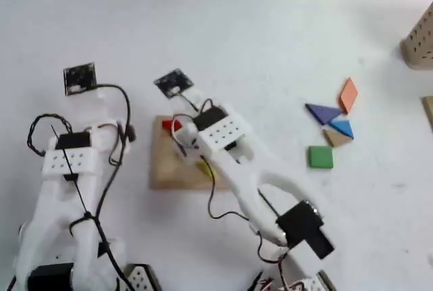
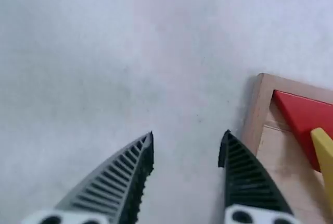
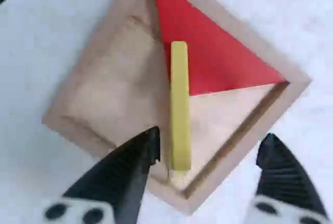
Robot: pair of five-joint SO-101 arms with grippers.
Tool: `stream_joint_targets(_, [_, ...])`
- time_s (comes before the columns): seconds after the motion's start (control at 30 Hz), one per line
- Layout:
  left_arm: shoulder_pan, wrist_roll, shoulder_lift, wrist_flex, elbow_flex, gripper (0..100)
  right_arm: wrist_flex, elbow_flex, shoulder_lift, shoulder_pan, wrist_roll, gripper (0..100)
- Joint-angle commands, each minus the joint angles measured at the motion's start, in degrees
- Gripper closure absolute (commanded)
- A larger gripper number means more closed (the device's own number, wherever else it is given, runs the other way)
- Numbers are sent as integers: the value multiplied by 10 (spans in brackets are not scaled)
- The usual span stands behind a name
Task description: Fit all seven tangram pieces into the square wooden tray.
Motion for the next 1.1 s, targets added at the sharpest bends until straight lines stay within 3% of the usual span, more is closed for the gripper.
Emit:
stream_joint_targets(0.0, [-2, 5, -18, -12, -25, 789, 81, -80, -67, 44, 13, 703])
stream_joint_targets(0.23, [0, 5, -22, -8, -23, 789, 186, -107, -153, 174, 44, 727])
stream_joint_targets(0.4, [36, 6, -29, 4, -15, 791, 136, 1, -180, 284, 53, 995])
stream_joint_targets(0.47, [55, 4, -51, 8, -5, 820, 126, 46, -183, 323, 74, 952])
stream_joint_targets(0.63, [91, 4, -157, 4, 49, 982, 58, 188, -183, 415, 84, 978])
stream_joint_targets(0.7, [111, 4, -201, 8, 66, 968, 7, 255, -187, 441, 116, 981])
stream_joint_targets(0.87, [213, 8, -279, 41, 49, 978, -58, 345, -190, 469, 151, 981])
stream_joint_targets(1.07, [376, 9, -245, 39, -16, 978, -61, 352, -215, 478, 154, 981])
